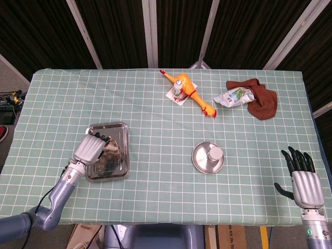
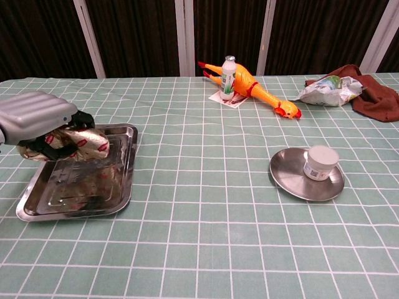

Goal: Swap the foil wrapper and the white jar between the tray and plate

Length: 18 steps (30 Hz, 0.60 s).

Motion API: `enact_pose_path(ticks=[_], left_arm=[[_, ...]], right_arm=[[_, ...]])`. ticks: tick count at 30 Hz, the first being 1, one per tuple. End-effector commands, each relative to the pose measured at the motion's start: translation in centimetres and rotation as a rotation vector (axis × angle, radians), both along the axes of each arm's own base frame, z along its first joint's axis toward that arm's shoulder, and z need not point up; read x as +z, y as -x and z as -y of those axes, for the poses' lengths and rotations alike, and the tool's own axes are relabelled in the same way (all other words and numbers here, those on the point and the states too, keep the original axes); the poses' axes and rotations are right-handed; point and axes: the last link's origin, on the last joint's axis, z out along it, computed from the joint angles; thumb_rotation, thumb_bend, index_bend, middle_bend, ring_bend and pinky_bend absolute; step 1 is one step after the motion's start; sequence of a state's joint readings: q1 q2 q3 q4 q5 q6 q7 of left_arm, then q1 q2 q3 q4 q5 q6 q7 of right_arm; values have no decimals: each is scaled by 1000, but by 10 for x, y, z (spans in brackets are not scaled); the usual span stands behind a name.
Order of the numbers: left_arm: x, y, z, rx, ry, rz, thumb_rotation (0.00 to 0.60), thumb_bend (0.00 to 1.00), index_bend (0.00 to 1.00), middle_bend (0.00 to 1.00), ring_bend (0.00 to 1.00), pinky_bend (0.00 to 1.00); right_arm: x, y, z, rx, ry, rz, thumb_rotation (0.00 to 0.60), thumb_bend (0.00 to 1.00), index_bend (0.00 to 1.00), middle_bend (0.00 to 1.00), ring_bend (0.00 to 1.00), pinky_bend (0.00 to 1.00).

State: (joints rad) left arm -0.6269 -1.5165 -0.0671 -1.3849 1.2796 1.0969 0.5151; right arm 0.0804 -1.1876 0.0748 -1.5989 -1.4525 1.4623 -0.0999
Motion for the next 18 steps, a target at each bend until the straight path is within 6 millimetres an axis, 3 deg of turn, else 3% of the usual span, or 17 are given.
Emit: enact_pose_path(ticks=[1, 6, 12, 18], left_arm=[[9, -13, -1, -40, 0, 96, 600, 623, 419, 437, 351, 547], [7, -38, -10, -165, -14, 182, 600, 609, 411, 402, 345, 547], [-7, -84, -37, -289, -17, 289, 600, 602, 413, 401, 337, 547], [-38, -115, -69, -337, 20, 248, 600, 585, 414, 400, 330, 547]], right_arm=[[0, 0, 0, 0, 2, -1, 600, 211, 107, 40, 0, 0], [-2, 3, 0, -11, 3, -19, 600, 211, 107, 40, 0, 0], [-1, 6, 3, -23, 30, -45, 600, 212, 107, 40, 0, 0], [0, 10, 7, -35, 58, -63, 600, 211, 107, 40, 0, 0]])
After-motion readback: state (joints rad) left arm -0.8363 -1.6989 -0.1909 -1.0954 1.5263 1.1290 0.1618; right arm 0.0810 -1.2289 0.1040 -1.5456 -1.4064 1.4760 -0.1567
